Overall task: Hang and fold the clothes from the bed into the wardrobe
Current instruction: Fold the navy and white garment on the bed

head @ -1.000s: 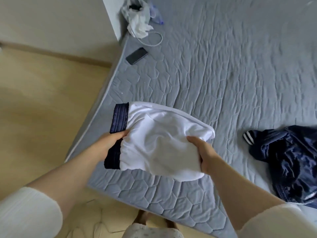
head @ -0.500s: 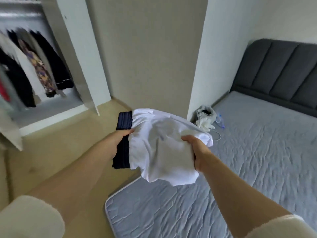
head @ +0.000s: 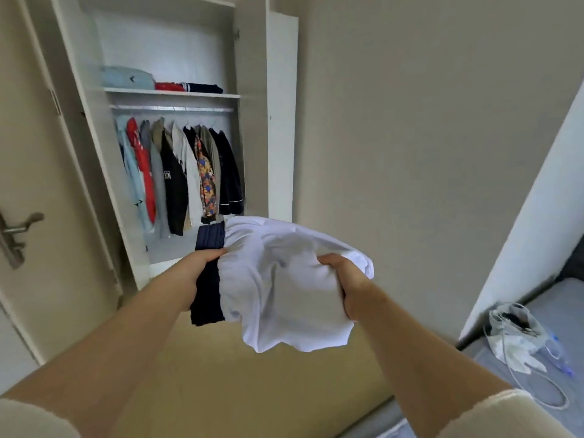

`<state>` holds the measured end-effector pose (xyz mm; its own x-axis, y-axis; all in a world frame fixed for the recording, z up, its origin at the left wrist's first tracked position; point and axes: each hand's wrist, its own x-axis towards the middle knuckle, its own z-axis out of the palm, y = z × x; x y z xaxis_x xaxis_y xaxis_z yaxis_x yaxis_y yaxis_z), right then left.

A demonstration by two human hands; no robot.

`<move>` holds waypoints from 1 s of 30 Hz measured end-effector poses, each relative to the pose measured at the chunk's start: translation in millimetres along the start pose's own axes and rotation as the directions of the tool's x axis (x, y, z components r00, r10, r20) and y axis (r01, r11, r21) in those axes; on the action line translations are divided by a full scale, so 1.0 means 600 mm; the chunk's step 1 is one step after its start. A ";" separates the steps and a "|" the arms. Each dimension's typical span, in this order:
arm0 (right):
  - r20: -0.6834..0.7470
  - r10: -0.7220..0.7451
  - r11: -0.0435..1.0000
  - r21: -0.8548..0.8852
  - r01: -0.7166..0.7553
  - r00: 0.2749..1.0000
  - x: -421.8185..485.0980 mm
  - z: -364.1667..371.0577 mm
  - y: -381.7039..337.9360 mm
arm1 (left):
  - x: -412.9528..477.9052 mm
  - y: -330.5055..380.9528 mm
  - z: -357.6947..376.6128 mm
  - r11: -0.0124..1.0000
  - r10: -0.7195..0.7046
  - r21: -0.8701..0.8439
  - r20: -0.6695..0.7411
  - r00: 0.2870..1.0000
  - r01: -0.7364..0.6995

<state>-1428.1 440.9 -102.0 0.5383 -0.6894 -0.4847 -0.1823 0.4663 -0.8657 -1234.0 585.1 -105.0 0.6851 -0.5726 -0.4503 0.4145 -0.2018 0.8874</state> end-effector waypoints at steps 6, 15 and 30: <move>0.101 -0.010 0.997 -0.070 0.018 0.995 0.093 0.209 -0.051 | 0.083 0.102 -0.159 0.997 0.044 -0.061 -0.098 0.994 -0.050; 0.158 0.028 0.987 -0.159 -0.002 0.987 0.229 0.409 -0.089 | 0.191 0.157 -0.303 0.989 0.001 -0.144 -0.221 0.975 -0.034; 0.264 -0.116 0.991 -0.040 0.132 0.957 0.658 0.589 -0.367 | 0.634 0.471 -0.333 0.974 0.129 -0.154 -0.238 0.963 -0.169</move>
<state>-884.3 261.9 -58.3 0.7540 -0.5678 -0.3302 -0.1428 0.3489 -0.9262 -736.4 469.0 -45.5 0.8554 -0.3885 -0.3425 0.3803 0.0223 0.9246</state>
